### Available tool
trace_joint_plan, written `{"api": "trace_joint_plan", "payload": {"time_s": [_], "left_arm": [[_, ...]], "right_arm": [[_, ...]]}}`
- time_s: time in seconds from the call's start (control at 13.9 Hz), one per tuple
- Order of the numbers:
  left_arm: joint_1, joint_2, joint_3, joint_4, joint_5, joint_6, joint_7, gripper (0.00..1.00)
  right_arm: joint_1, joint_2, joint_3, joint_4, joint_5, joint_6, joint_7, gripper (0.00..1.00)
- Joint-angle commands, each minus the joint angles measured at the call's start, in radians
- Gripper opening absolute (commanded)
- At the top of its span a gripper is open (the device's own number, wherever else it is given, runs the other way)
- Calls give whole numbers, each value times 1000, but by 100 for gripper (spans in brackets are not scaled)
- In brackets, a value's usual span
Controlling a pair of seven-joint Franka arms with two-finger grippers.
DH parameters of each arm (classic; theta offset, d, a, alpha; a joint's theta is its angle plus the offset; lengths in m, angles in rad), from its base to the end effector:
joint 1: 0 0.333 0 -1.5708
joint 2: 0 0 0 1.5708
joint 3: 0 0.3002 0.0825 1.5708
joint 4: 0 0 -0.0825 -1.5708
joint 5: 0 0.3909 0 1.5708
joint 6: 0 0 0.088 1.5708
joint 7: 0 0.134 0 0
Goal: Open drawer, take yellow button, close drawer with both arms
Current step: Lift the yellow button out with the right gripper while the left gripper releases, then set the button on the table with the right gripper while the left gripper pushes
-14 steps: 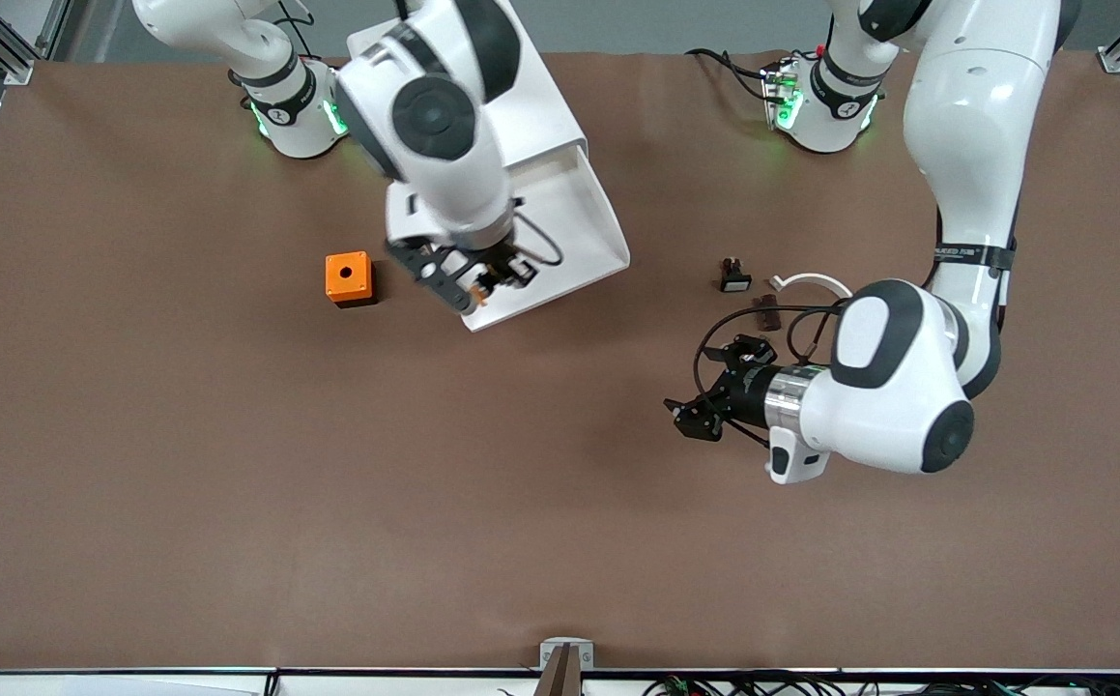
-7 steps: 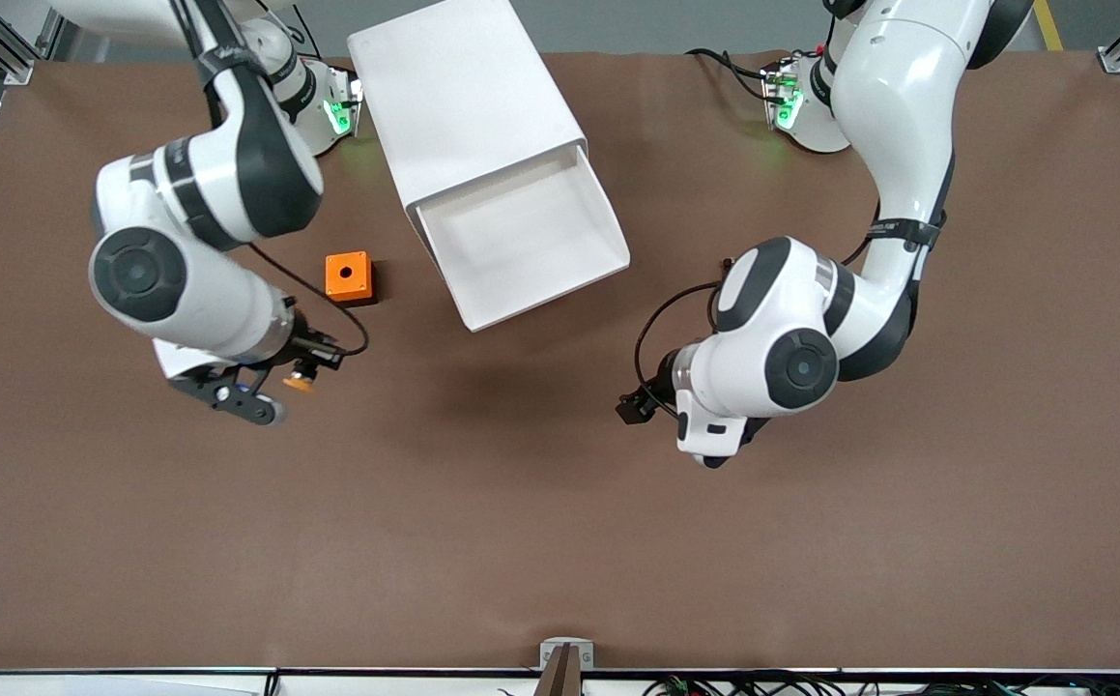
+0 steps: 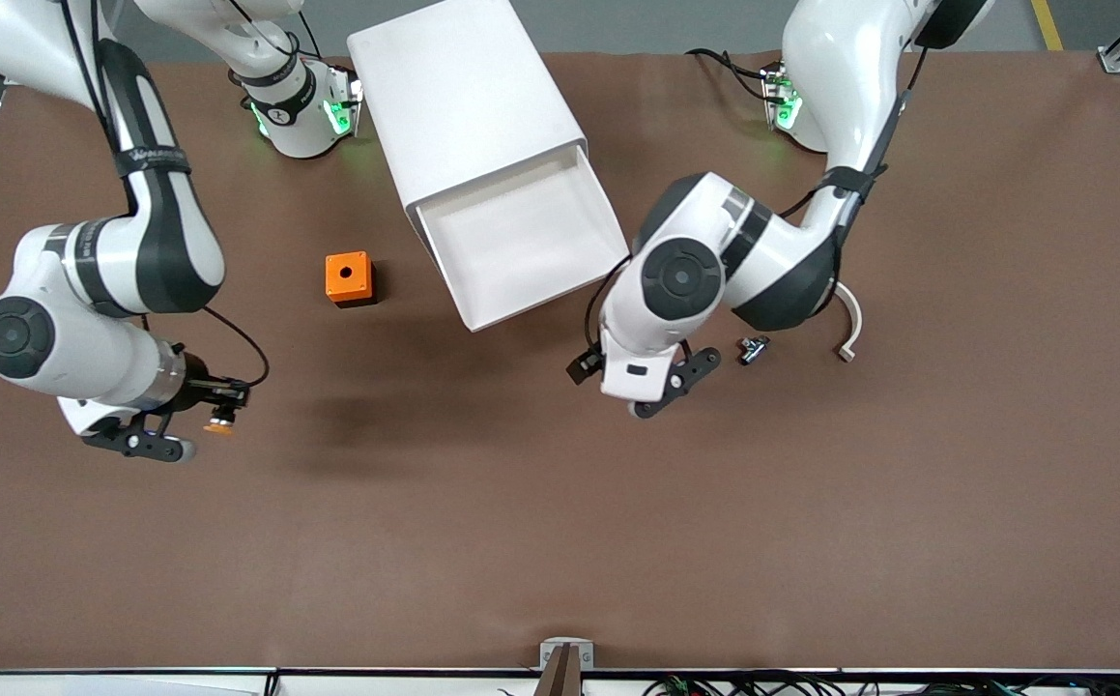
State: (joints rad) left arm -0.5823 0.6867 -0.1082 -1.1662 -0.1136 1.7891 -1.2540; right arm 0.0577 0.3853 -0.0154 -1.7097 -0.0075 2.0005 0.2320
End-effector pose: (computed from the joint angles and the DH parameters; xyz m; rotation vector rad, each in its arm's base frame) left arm 0.5683 -0.4615 0.3476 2.9333 0.9297 -0.2805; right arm 0.6434 0.0272 0.3143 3.0997 -0.2882 -0.1431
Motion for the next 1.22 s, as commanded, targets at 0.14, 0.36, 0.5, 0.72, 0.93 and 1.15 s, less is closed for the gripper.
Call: {"api": "trace_joint_plan", "payload": {"time_s": [0.14, 0.36, 0.5, 0.72, 0.93, 1.15], "left_arm": [[-79, -16, 12, -29, 32, 10, -59, 100], [-116, -15, 13, -43, 35, 10, -83, 100], [-142, -13, 9, -49, 67, 10, -108, 100], [-175, -16, 8, -61, 68, 10, -133, 100], [-215, -18, 8, -64, 68, 10, -162, 100], [-237, -19, -13, -76, 58, 10, -173, 100]], "right_arm": [[-108, 17, 23, -112, -40, 223, -146, 0], [-159, 101, 23, -114, -40, 337, -195, 0], [-186, 154, 23, -107, -39, 394, -223, 0], [-203, 237, 26, -70, -26, 446, -255, 0], [-206, 282, 29, -31, -23, 446, -272, 0], [-208, 311, 31, -11, -22, 460, -312, 0]]}}
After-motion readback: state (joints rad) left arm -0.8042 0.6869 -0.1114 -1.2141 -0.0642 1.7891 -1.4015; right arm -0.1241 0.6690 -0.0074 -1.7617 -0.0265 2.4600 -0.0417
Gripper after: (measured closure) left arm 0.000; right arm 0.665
